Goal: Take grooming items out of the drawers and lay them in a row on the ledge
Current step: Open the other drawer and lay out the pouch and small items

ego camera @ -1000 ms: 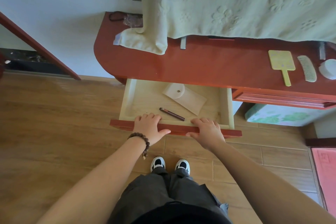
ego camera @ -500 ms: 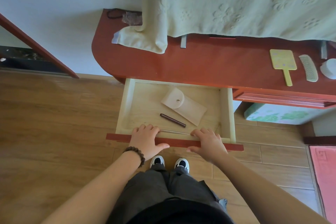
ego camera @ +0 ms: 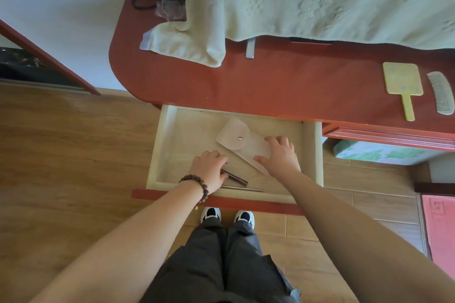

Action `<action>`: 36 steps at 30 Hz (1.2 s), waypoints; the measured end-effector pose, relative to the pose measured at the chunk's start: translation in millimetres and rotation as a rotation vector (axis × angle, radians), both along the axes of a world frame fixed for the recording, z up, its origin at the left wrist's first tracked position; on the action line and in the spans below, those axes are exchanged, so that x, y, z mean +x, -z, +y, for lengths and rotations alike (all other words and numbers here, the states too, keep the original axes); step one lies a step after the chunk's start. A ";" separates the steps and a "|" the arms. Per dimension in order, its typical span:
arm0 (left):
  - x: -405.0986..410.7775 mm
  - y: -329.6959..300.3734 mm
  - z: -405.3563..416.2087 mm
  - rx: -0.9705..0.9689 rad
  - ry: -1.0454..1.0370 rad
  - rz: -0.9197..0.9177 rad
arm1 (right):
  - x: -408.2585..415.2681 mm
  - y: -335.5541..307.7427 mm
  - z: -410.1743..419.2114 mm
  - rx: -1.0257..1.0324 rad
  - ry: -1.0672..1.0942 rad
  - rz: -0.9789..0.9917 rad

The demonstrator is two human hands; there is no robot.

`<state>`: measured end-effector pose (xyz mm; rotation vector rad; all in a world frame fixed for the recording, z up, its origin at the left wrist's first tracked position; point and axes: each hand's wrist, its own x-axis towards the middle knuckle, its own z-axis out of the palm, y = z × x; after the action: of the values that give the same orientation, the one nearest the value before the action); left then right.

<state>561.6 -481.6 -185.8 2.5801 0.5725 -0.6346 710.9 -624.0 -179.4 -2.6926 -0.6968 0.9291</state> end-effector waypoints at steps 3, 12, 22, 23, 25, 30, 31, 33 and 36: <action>10.1 11.1 -1.1 0.015 0.044 0.057 | 5.1 12.6 10.6 -0.064 -0.045 -0.007; 19.3 22.0 5.5 0.088 0.156 0.107 | 1.1 20.0 14.6 -0.119 -0.010 -0.075; 10.1 13.5 18.0 0.020 0.116 0.065 | -5.7 -1.0 -4.5 0.012 0.112 0.018; 8.4 9.8 20.2 0.012 0.107 0.045 | -6.7 -5.0 -9.2 0.039 0.090 -0.007; 4.7 0.6 24.2 -0.009 0.084 -0.007 | -8.8 -14.1 -20.8 0.109 0.057 -0.048; 0.5 -20.9 28.9 -0.096 -0.007 -0.180 | -12.1 -50.7 -48.4 0.293 0.184 -0.083; 1.5 -25.4 28.3 -0.120 -0.030 -0.211 | -11.7 -59.9 -51.4 0.326 0.223 -0.082; 6.4 -34.9 25.9 -0.157 -0.081 -0.268 | -8.3 -78.2 -54.8 0.381 0.319 -0.068; 25.8 -50.9 20.9 -0.180 -0.191 -0.359 | 9.0 -97.7 -54.8 0.491 0.508 -0.063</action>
<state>587.4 -460.7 -134.9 2.3555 0.5996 -0.1445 719.9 -678.8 -81.7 -2.2886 -0.1867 0.4698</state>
